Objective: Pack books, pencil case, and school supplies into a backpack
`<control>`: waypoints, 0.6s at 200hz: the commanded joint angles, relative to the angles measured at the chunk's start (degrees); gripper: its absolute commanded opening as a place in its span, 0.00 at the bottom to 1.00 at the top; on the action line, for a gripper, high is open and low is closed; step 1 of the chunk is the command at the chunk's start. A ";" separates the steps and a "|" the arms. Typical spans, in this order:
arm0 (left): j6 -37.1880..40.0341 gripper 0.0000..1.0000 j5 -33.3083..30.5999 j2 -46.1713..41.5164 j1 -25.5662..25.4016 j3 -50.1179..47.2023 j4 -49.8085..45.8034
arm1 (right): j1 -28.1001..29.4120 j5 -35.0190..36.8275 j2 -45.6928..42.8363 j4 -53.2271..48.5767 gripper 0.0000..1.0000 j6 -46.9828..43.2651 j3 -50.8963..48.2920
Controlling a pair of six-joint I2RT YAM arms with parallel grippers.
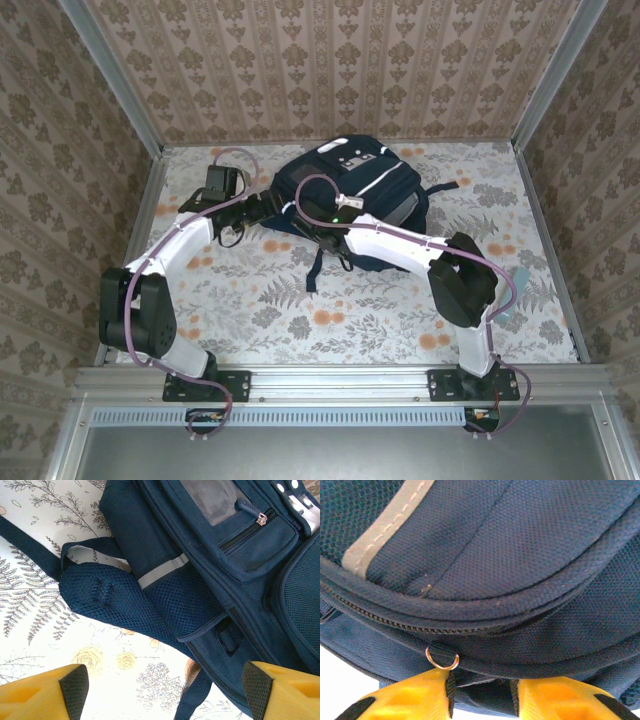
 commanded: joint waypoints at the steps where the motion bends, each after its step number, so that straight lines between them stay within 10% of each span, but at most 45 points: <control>1: -1.11 0.83 1.07 -1.06 0.28 -0.46 0.95 | -0.94 4.66 -0.67 -3.91 0.32 -0.86 1.14; 76: -1.82 0.84 2.07 -1.02 0.13 -1.09 1.50 | -0.97 4.80 -6.27 -4.39 0.00 -8.30 -1.17; 120: -4.14 0.83 4.28 -0.94 -1.13 -2.46 4.21 | -3.45 -6.84 -12.19 0.79 0.00 -19.72 -6.63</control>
